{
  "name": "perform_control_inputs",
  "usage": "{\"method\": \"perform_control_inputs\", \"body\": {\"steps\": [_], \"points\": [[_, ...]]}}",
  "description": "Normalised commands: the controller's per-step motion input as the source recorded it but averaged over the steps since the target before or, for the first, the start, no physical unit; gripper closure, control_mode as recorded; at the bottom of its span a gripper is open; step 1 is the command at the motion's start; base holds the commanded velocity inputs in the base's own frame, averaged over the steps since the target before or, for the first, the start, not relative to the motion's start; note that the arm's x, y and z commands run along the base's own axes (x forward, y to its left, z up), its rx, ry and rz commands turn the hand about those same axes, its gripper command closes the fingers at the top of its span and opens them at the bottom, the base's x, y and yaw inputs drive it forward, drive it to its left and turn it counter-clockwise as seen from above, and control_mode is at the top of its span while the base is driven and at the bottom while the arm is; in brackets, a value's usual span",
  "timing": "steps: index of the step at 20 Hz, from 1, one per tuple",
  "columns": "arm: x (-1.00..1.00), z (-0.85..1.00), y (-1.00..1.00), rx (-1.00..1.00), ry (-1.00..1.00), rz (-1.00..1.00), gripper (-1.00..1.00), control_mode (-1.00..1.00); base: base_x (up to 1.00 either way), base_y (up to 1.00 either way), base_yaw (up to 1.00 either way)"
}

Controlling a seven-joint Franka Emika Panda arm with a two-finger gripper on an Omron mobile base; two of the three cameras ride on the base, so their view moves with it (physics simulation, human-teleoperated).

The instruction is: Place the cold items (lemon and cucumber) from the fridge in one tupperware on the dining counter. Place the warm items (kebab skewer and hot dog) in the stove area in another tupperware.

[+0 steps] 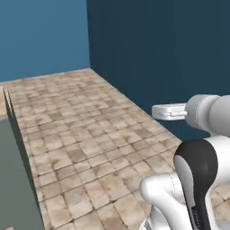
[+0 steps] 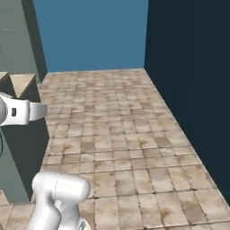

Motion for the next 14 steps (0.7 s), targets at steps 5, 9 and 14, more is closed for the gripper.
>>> {"method": "perform_control_inputs", "body": {"steps": [5, 9, 14], "points": [[0.00, 0.00, 0.00, 0.00, 0.00, 0.00, -1.00, 1.00, 0.75, -0.62, 0.64], [0.00, 0.00, 0.00, 0.00, 0.00, 0.00, -1.00, 1.00, 0.77, -0.59, 0.65], [0.00, 0.00, 0.00, 0.00, 0.00, 0.00, -1.00, 1.00, 0.80, -0.66, 0.63]]}}
